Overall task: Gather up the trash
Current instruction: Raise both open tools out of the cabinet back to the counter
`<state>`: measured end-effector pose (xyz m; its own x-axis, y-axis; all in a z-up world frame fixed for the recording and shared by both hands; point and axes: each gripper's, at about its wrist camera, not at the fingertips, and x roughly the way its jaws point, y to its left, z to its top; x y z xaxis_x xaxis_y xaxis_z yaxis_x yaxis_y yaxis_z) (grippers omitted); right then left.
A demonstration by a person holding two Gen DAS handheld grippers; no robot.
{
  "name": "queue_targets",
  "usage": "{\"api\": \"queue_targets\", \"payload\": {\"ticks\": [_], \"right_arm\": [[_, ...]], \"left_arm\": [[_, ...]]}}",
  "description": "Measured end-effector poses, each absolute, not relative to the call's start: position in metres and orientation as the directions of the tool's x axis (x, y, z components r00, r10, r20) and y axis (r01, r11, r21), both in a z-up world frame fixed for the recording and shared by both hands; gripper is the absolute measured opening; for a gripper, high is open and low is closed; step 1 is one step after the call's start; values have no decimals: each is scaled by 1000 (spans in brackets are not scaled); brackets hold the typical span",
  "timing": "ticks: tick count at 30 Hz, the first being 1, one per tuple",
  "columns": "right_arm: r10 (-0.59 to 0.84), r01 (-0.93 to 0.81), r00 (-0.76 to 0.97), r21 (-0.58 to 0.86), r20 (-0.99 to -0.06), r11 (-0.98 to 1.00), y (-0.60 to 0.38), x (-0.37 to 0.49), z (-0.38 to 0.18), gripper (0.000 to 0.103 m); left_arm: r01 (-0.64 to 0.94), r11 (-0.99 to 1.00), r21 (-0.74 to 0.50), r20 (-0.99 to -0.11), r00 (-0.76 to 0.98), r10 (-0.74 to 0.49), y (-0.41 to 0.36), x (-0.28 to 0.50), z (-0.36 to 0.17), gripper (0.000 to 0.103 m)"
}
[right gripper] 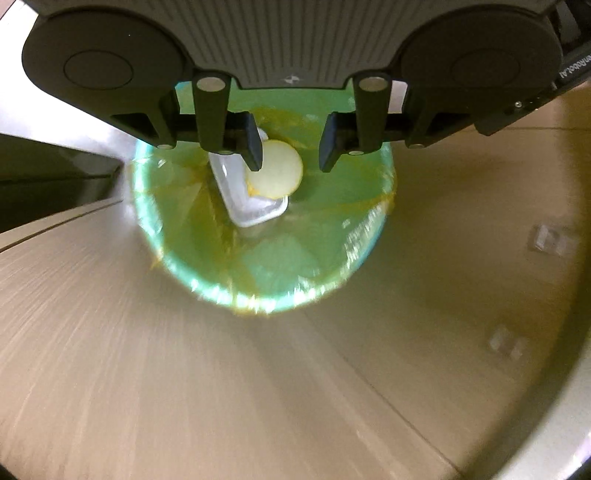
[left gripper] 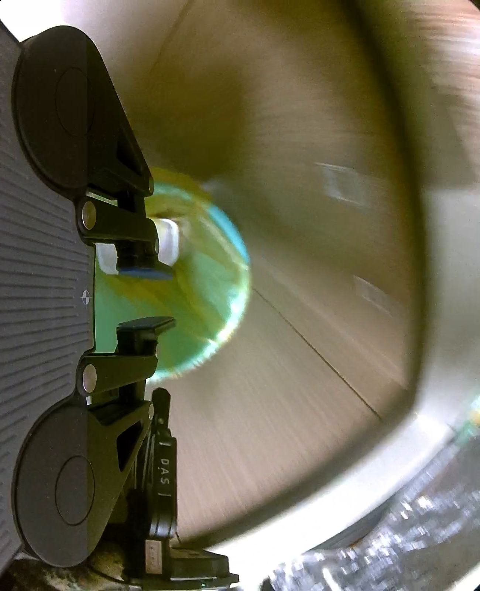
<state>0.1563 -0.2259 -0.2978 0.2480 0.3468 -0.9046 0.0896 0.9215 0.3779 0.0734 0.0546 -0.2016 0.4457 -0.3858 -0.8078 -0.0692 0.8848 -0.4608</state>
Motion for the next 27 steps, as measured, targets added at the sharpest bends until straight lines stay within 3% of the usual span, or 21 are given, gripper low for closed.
{"api": "queue_targets", "payload": {"ticks": [7,14,19,27], "right_arm": [[412,37,412,467,-813,884,-213,172,-198,33],[536,-171,490,527,-687,832,-151,178,-97,33],[542,-295,542,459,-642,838,-110,171,-51,33],[466,-352,620,308,-631,884,-61,200,-18,34]], "left_arm": [[-72,924,-375,-735,630,-249,88,94,-92,25],[-117,965,-234,-703,706,-85,117,111,-18,25],[-90,973,-213,-688,720,-84,133,118,-4,25],[-71,960,-271,-677,722,-138,172,141,-24,25]]}}
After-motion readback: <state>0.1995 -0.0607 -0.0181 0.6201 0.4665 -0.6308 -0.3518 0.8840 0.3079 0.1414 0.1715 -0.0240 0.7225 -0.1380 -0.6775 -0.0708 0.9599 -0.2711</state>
